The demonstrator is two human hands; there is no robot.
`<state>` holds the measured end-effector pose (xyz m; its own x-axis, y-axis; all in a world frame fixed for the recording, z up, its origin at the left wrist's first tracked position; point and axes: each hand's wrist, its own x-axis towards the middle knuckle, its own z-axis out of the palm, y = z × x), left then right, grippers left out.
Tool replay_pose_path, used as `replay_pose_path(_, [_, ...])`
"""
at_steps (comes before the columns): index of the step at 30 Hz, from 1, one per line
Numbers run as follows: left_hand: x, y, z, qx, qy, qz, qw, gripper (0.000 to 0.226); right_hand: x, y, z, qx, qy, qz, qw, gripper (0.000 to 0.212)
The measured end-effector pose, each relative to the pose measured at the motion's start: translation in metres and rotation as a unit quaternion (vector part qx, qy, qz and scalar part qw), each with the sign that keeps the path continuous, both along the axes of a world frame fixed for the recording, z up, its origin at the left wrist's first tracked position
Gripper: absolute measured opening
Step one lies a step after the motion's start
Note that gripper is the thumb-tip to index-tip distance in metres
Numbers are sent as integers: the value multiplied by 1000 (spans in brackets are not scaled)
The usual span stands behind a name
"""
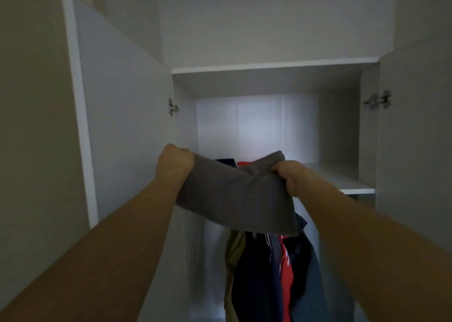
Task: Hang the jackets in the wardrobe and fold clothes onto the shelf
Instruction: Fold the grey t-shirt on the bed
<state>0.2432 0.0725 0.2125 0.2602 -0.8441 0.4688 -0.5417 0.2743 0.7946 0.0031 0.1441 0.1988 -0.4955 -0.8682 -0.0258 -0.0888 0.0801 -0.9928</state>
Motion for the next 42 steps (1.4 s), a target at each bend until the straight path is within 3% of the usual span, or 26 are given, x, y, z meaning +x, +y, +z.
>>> replay_pose_path(4, [-16, -102, 37, -82, 14, 38, 996, 35, -19, -115, 40, -92, -3, 27, 995, 29])
replay_pose_path(8, [-33, -200, 45, -107, 0, 61, 992, 33, -42, -232, 46, -106, -15, 33, 994, 36])
replay_pose_path(11, [-45, -270, 8, -173, -206, 181, 946, 28, -60, -316, 17, -77, 30, 26, 996, 41])
replay_pose_path(14, [-65, -328, -60, 64, -324, 203, 922, 37, -68, -385, -55, 16, 229, 43, 972, 55])
replay_pose_path(17, [-79, -374, -124, 133, -420, 104, 892, 56, -65, -421, -120, 126, 459, 102, 873, 69])
replay_pose_path(20, [-81, -410, -141, 218, -442, -46, 869, 64, -68, -443, -134, 148, 559, 177, 796, 71])
replay_pose_path(25, [-71, -436, -149, 247, -436, -29, 865, 72, -71, -457, -135, 172, 579, 182, 776, 76])
replay_pose_path(33, [-67, -445, -156, 263, -457, -11, 850, 77, -71, -458, -138, 161, 547, 171, 803, 74])
replay_pose_path(38, [-80, -430, -141, 299, -437, -4, 848, 78, -75, -441, -131, 165, 547, 184, 800, 72])
replay_pose_path(42, [-98, -397, -116, 233, -525, 41, 817, 69, -99, -397, -118, 182, 532, 204, 802, 73])
